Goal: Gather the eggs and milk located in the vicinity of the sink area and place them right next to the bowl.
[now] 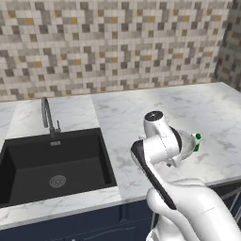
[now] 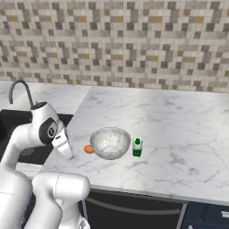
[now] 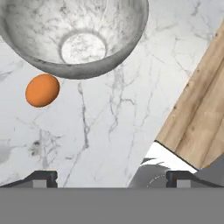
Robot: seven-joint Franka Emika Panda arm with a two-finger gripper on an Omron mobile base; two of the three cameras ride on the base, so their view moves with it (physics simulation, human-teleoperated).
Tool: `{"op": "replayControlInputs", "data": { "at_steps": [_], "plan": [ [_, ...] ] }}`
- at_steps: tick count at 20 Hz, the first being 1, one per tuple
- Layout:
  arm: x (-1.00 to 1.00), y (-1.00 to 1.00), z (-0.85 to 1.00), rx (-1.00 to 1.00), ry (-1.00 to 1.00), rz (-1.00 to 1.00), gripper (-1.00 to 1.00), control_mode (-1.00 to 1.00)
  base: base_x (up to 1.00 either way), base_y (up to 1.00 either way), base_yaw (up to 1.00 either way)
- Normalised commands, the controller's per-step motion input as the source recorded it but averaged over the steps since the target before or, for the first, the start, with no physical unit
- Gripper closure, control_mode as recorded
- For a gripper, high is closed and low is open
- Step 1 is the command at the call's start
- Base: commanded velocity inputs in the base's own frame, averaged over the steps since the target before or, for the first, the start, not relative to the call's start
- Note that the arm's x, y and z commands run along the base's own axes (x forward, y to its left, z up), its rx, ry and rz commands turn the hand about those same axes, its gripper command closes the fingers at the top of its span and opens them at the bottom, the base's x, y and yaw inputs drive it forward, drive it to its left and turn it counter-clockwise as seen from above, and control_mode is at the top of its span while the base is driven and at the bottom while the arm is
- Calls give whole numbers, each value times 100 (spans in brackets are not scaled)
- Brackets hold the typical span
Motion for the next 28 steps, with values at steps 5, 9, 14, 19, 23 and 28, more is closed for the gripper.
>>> {"op": "replayControlInputs", "data": {
  "at_steps": [5, 9, 14, 19, 23, 28],
  "plan": [
    [-5, -16, 49, 1, 9, 57, -100, -100, 0, 0, 0],
    [-2, -3, 55, 0, 16, 54, -100, -100, 0, 0, 0],
    [-13, -2, 43, 7, 1, 32, -100, -100, 0, 0, 0],
    [-51, 7, 65, 6, -2, 14, -100, -100, 0, 0, 0],
    [-85, 5, 31, 0, -12, 15, -100, -100, 0, 0, 0],
    [-84, 0, 10, 0, -14, 5, -100, -100, 0, 0, 0]
  ]
}}
